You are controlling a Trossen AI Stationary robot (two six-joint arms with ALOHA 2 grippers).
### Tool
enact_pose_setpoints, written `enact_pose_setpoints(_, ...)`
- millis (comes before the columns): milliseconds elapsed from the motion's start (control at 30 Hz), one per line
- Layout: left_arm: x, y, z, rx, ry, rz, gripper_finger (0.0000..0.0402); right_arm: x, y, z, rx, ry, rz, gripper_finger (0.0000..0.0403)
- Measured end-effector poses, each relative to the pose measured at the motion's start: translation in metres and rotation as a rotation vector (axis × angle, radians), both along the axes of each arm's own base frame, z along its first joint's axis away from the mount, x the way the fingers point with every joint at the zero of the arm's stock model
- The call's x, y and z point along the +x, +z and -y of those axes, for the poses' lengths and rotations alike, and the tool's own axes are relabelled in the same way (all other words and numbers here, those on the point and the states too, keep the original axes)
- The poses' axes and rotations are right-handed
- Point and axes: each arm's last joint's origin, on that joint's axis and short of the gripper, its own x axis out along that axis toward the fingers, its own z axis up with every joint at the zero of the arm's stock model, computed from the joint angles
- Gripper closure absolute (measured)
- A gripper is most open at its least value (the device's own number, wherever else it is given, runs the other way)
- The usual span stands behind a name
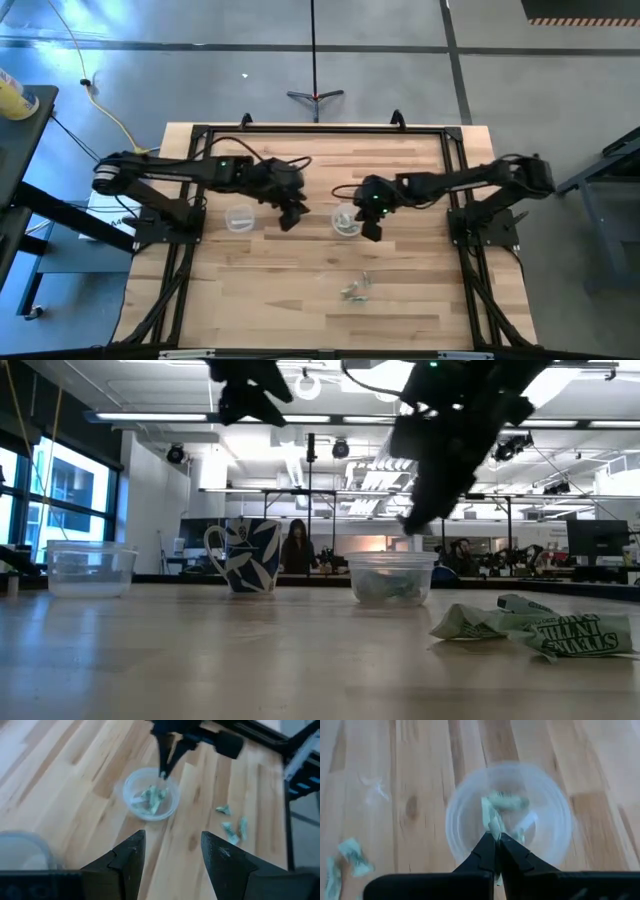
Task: Pick and place Stevia / Truvia into bins
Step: Put the green stevia packet into the right transparent container
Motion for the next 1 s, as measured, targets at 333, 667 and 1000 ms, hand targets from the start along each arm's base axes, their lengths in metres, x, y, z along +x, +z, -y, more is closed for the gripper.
enact_pose_setpoints(333,-0.012,-0.008,0.015,-0.013,0.014,-0.020,0.0176,0.012,-0.002,0.004,-0.099,-0.044,-0.046,0.0368)
enact_pose_setpoints(667,-0.012,-0.010,0.016,-0.003,0.009,-0.024,0.0176,0.015,0.002,0.002,-0.087,-0.037,-0.030,0.0199)
enact_pose_setpoints(1000,0.000,-0.021,0.034,0.011,-0.015,-0.037,0.0176,-0.008,0.032,-0.040,-0.236,0.084,-0.086,0.0174)
